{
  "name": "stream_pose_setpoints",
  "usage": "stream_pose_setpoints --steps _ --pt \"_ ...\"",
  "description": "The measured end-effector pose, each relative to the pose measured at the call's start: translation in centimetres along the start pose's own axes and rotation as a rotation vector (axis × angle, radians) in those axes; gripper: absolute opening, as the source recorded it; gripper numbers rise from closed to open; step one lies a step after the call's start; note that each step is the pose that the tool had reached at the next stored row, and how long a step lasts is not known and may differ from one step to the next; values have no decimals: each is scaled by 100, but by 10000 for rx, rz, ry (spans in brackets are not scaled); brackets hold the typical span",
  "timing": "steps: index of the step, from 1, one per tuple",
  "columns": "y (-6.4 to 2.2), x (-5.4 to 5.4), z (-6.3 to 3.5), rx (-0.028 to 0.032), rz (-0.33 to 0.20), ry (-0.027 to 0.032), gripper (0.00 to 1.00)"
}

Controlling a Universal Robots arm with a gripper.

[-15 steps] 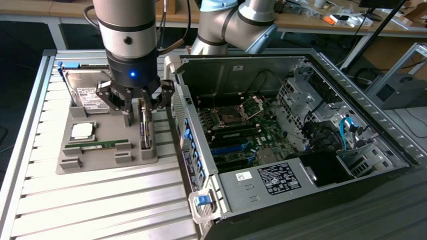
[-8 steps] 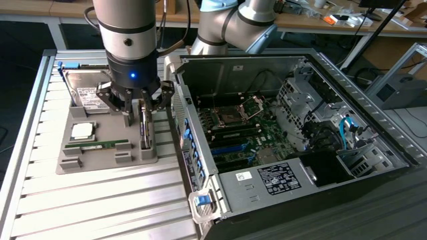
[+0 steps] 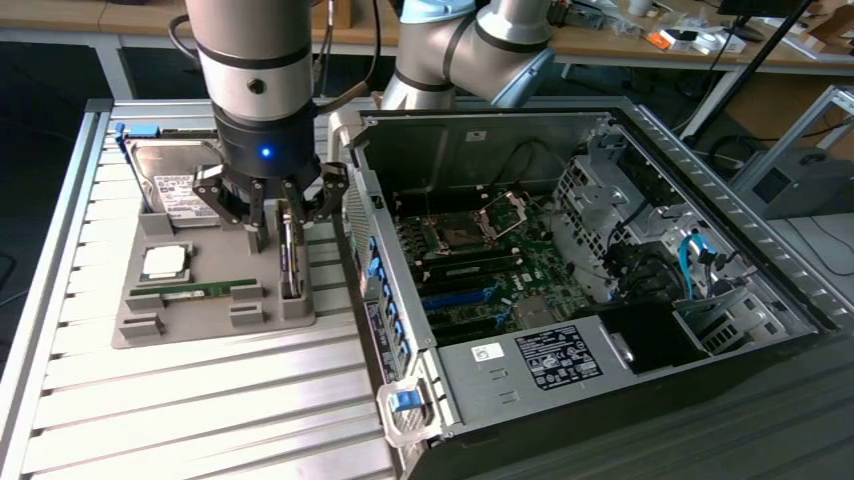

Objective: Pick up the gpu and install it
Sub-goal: 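Pick up the gpu and move the gpu toward the slot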

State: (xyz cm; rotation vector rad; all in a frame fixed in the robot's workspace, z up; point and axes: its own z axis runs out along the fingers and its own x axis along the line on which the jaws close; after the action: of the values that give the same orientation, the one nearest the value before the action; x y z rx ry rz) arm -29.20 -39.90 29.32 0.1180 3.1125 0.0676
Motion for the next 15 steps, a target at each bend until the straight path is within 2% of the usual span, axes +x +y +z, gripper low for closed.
stream_pose_setpoints --steps 15 --pt "-2 1 36 1 0 -1 42"
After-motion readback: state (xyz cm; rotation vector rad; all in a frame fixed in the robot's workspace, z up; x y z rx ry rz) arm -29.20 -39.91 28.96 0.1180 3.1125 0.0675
